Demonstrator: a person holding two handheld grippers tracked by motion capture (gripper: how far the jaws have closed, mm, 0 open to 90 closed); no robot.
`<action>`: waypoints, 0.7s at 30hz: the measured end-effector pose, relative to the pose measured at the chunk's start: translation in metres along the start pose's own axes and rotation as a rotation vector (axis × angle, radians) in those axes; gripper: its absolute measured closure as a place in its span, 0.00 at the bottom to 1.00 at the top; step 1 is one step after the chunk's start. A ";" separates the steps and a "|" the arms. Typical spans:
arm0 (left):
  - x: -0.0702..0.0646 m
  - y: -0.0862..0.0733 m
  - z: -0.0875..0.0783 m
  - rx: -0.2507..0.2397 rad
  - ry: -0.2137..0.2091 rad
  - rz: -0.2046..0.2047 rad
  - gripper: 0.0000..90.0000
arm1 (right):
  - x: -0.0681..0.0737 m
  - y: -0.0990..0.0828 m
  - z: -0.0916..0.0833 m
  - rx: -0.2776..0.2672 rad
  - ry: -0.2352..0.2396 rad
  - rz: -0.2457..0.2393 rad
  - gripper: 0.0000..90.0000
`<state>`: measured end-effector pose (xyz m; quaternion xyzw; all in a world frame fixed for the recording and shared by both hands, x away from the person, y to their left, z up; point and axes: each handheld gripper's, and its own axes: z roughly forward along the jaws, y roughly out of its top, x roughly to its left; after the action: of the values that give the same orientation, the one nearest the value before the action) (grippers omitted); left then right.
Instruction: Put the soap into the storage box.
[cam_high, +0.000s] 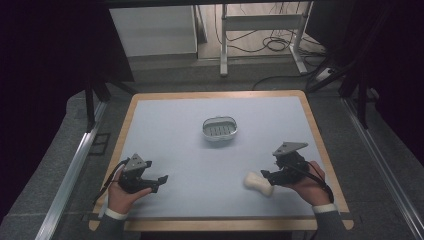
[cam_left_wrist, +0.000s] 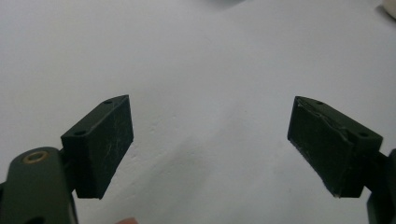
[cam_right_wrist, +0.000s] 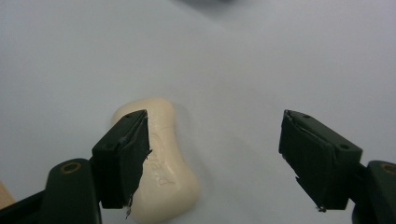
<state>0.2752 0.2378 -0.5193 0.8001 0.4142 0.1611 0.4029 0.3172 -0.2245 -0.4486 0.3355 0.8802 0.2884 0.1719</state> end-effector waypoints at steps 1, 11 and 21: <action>0.000 0.000 0.000 0.001 0.000 0.000 0.16 | 0.002 0.001 0.002 0.014 0.008 0.002 0.27; 0.001 0.000 0.000 0.004 -0.006 -0.003 0.16 | 0.015 0.007 0.015 0.085 0.070 -0.053 0.28; 0.000 -0.001 0.003 0.015 -0.006 -0.001 0.16 | 0.027 0.006 0.032 0.195 0.083 -0.119 0.32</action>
<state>0.2766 0.2368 -0.5214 0.8034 0.4144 0.1555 0.3983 0.3167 -0.1902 -0.4728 0.2857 0.9288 0.2043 0.1186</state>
